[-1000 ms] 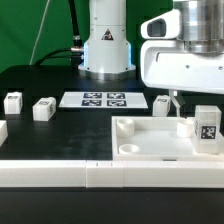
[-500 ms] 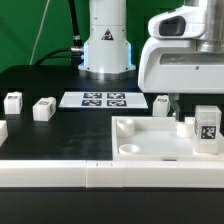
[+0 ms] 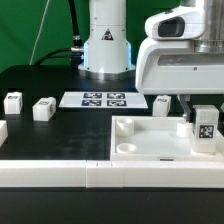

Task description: Assemble one leg

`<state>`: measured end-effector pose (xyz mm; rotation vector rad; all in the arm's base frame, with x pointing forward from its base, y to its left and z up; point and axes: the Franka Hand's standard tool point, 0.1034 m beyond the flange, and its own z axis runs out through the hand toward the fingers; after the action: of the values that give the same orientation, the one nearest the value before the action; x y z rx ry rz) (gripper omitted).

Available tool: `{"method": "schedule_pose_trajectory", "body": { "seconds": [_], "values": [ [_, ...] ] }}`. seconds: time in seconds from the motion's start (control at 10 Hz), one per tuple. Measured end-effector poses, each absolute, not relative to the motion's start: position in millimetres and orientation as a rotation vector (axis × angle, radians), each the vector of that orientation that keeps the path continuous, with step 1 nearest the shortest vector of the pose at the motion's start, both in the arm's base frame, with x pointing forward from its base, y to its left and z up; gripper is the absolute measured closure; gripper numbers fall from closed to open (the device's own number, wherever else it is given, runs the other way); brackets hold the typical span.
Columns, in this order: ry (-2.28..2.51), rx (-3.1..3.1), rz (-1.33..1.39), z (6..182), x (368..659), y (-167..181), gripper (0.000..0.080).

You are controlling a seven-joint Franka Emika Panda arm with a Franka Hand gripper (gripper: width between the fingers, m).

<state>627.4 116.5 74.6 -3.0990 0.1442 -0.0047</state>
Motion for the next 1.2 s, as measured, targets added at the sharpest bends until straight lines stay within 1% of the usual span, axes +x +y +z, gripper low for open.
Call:
{"method": "schedule_pose_trajectory", "body": {
  "seconds": [0.2, 0.5, 0.9, 1.2],
  "values": [
    [0.197, -3.096, -0.003, 74.6, 627.4, 116.6, 0.051],
    [0.687, -2.996, 0.015, 72.9, 626.2, 116.2, 0.051],
    [1.226, -2.802, 0.022, 72.2, 627.0, 118.0, 0.0509],
    [1.709, -2.513, 0.024, 72.1, 628.4, 118.4, 0.0509]
  ]
}}
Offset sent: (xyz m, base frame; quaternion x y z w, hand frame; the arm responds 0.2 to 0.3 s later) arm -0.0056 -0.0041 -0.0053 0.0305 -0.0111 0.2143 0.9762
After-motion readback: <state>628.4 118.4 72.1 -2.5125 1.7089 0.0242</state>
